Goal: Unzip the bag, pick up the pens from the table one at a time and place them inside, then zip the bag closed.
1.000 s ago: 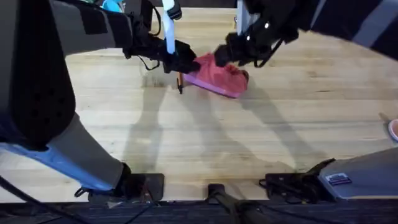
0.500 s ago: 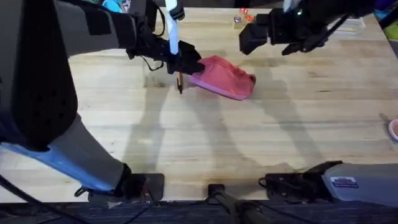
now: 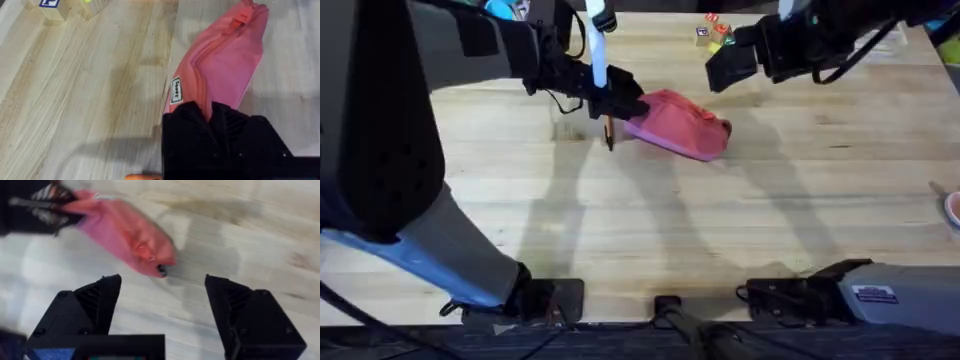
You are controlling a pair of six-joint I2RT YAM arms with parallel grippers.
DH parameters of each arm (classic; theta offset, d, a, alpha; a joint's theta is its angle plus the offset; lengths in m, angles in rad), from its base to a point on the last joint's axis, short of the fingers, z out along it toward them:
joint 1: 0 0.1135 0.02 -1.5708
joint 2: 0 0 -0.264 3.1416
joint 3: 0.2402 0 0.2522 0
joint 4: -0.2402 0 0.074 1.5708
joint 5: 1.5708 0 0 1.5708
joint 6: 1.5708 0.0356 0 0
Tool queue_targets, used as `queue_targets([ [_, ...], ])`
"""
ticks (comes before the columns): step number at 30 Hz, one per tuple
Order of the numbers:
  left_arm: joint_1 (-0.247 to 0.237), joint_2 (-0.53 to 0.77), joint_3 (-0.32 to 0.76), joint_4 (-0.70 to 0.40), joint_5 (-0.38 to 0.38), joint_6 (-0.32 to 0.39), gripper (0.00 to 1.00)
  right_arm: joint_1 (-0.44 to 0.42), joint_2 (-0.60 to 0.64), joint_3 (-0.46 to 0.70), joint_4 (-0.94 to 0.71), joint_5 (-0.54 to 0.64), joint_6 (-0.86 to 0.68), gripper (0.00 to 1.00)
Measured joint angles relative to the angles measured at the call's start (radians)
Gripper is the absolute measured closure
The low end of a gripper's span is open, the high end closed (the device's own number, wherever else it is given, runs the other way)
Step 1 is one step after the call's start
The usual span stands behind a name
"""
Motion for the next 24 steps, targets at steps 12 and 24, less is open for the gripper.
queue_targets([
  [12, 0.0, 0.0, 0.0, 0.0, 0.0, 0.0, 0.959, 0.0, 0.0, 0.0, 0.0, -0.16, -0.205, 0.004],
  [24, 0.0, 0.0, 0.0, 0.0, 0.0, 0.0, 0.959, 0.0, 0.08, 0.0, 0.0, -0.177, -0.216, 0.004],
])
